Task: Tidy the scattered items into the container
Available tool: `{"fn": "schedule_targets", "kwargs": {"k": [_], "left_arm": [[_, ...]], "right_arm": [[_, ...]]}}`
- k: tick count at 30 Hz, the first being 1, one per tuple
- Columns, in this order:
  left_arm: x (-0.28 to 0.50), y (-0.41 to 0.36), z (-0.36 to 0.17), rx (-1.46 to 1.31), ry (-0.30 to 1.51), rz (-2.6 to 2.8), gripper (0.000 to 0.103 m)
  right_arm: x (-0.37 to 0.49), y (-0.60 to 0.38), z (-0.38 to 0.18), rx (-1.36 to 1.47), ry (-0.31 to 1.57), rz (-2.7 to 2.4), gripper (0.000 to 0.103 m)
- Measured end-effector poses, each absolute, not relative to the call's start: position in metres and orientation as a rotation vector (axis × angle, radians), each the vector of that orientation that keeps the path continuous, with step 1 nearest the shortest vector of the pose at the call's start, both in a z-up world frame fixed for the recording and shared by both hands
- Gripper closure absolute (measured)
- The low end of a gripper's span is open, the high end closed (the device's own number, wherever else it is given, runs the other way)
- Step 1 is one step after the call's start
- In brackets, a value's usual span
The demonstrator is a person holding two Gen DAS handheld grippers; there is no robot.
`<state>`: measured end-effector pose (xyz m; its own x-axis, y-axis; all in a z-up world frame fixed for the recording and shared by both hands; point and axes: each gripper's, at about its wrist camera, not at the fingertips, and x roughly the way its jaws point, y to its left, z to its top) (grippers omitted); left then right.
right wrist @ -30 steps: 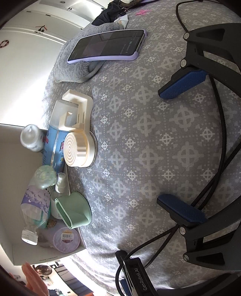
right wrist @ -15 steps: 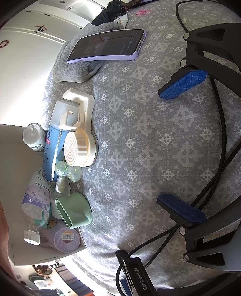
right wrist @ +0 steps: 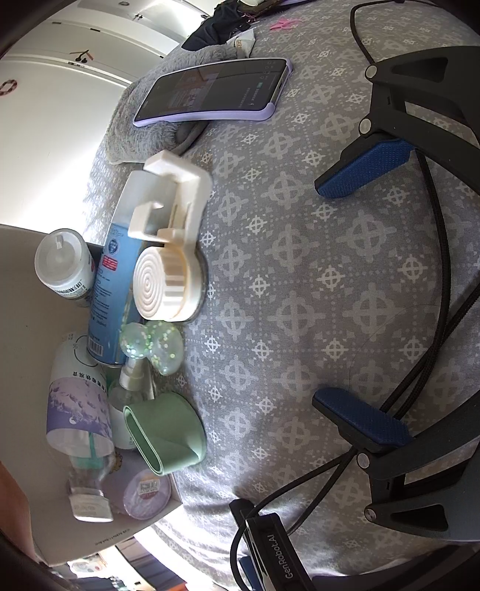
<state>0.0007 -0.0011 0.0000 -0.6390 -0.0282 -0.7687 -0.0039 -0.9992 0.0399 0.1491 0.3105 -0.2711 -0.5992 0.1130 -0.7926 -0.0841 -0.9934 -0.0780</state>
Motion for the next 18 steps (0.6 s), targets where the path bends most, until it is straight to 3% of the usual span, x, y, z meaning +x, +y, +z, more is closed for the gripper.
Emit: {"fn": "schedule_targets", "kwargs": {"k": [18], "left_arm": [[0.0005, -0.0014, 0.0004, 1.330, -0.053, -2.833, 0.000]], "right_arm": [[0.1484, 0.3075, -0.2701, -1.352, -0.052, 2.712, 0.000]]}}
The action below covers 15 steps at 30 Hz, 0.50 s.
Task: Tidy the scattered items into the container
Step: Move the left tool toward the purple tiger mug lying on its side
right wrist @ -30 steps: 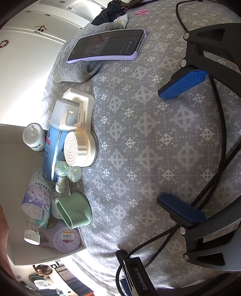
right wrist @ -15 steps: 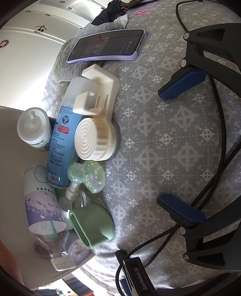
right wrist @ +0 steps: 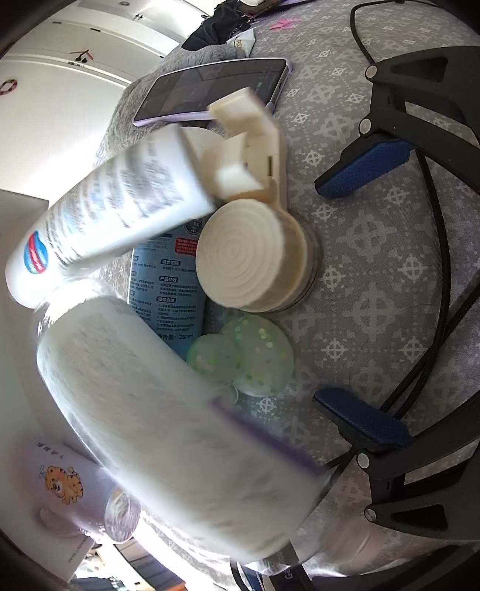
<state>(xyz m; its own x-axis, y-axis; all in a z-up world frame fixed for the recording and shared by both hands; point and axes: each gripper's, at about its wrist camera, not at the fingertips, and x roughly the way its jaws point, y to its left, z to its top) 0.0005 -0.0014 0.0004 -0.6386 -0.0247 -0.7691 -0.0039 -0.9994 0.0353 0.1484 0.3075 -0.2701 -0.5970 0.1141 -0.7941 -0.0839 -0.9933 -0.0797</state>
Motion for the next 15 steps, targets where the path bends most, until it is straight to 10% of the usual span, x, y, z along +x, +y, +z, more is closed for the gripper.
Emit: {"fn": "schedule_targets", "kwargs": {"k": [15], "left_arm": [[0.004, -0.002, 0.001, 1.334, -0.047, -2.831, 0.000]], "right_arm": [[0.150, 0.296, -0.267, -1.352, -0.053, 2.712, 0.000]]}}
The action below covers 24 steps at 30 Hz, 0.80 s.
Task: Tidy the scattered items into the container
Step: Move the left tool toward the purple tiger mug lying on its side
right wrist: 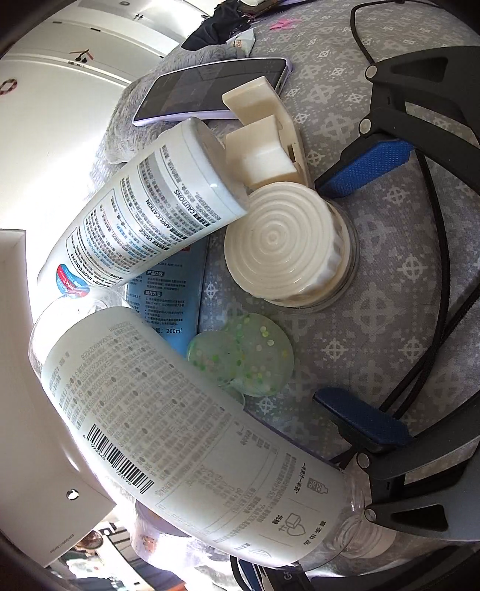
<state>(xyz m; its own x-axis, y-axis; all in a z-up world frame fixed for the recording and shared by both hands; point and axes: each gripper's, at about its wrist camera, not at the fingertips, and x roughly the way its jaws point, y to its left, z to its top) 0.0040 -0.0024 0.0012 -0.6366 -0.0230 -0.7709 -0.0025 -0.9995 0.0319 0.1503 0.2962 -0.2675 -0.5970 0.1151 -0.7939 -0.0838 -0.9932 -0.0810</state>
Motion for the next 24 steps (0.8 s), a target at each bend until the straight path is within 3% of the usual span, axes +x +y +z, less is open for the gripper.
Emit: {"fn": "schedule_targets", "kwargs": {"k": [24], "left_arm": [[0.006, -0.002, 0.003, 1.335, -0.041, -2.834, 0.000]], "right_arm": [[0.150, 0.309, -0.269, -1.354, -0.048, 2.712, 0.000]]}}
